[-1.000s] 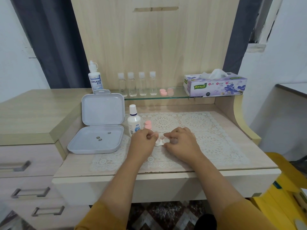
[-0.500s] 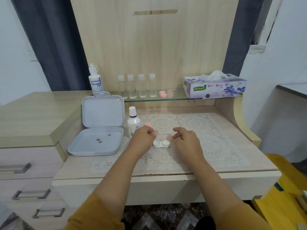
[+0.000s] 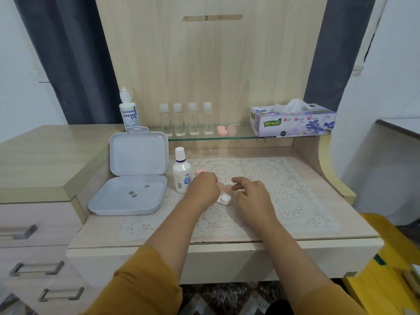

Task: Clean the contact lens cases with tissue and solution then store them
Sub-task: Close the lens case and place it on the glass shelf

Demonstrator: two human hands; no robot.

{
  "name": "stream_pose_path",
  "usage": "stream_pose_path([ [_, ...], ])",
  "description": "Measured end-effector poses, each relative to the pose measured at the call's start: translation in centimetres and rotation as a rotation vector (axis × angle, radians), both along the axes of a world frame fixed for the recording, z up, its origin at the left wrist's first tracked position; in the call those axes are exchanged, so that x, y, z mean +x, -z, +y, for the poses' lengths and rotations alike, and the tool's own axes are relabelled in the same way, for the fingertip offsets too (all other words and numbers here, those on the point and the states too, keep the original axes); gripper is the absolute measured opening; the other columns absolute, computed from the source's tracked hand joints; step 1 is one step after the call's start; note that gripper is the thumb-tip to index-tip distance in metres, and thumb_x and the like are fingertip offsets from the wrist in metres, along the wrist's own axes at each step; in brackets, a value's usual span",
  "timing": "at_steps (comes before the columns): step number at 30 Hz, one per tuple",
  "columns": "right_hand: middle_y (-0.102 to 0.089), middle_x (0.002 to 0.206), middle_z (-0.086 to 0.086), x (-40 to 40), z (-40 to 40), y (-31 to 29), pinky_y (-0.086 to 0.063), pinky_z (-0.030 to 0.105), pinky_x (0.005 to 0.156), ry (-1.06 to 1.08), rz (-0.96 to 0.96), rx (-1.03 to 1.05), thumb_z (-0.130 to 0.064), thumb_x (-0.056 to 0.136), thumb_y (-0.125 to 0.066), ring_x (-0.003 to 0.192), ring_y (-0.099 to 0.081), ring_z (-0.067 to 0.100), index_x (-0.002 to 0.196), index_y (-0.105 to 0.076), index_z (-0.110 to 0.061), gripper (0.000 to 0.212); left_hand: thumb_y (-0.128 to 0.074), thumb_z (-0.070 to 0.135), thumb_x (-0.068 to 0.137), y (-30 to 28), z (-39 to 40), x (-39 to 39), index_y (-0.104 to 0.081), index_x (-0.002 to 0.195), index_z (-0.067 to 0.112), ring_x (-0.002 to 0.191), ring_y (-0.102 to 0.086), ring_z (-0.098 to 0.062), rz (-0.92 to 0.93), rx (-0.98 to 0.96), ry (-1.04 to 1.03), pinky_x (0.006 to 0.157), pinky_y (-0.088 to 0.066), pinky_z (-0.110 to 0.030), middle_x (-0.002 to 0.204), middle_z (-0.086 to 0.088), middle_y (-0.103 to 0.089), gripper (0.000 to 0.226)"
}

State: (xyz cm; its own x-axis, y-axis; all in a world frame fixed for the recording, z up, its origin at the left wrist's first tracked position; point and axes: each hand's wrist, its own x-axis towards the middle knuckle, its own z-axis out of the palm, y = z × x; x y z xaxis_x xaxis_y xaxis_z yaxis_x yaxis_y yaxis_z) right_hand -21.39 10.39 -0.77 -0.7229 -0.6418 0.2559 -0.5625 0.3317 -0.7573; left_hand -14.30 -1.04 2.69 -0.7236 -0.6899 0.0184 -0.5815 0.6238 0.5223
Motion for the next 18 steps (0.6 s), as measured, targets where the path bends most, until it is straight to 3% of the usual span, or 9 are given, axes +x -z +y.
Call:
stream_pose_path([
  [5, -0.056, 0.109, -0.011, -0.1, 0.0, 0.2, -0.037, 0.026, 0.093, -0.004, 0.014, -0.004, -0.008, 0.090, -0.040, 0.119, -0.041, 0.011, 0.132, -0.055, -0.026, 0.048, -0.043, 0.001, 0.093, -0.3, -0.3, -0.5, -0.059, 0.124, 0.006, 0.106, -0.059, -0.027, -0.063, 0.007, -0.011, 0.090, -0.050, -0.035, 0.120, -0.012, -0.062, 0.035],
  [9, -0.055, 0.107, -0.012, -0.1, 0.0, 0.1, -0.037, 0.026, 0.093, -0.006, 0.016, -0.028, -0.009, 0.090, -0.041, 0.118, -0.042, 0.011, 0.130, -0.056, -0.026, 0.046, -0.039, 0.004, 0.097, -0.4, -0.5, 0.1, -0.062, 0.119, 0.006, 0.105, -0.059, -0.027, 0.086, 0.051, -0.015, 0.084, -0.047, -0.033, 0.120, -0.012, -0.063, 0.032],
  [13, -0.055, 0.101, -0.013, 0.0, 0.0, 0.0, -0.039, 0.027, 0.092, 0.005, -0.010, -0.058, -0.012, 0.090, -0.044, 0.112, -0.046, 0.010, 0.124, -0.061, -0.028, 0.041, -0.036, -0.001, 0.095, -0.1, -1.1, 1.3, -0.058, 0.125, 0.011, 0.104, -0.055, -0.018, 0.217, 0.143, 0.016, 0.079, -0.042, -0.025, 0.124, -0.007, -0.060, 0.039],
  [18, -0.061, 0.093, -0.017, -0.1, -0.4, 0.1, -0.036, 0.030, 0.091, -0.004, 0.203, 0.093, -0.041, 0.082, -0.061, 0.102, -0.046, 0.009, 0.105, -0.067, -0.034, 0.024, -0.046, -0.001, 0.087, 0.7, -1.0, 3.4, -0.057, 0.127, 0.015, 0.101, -0.055, -0.016, 0.197, 0.154, 0.062, 0.081, -0.047, -0.027, 0.116, 0.000, -0.058, 0.044],
])
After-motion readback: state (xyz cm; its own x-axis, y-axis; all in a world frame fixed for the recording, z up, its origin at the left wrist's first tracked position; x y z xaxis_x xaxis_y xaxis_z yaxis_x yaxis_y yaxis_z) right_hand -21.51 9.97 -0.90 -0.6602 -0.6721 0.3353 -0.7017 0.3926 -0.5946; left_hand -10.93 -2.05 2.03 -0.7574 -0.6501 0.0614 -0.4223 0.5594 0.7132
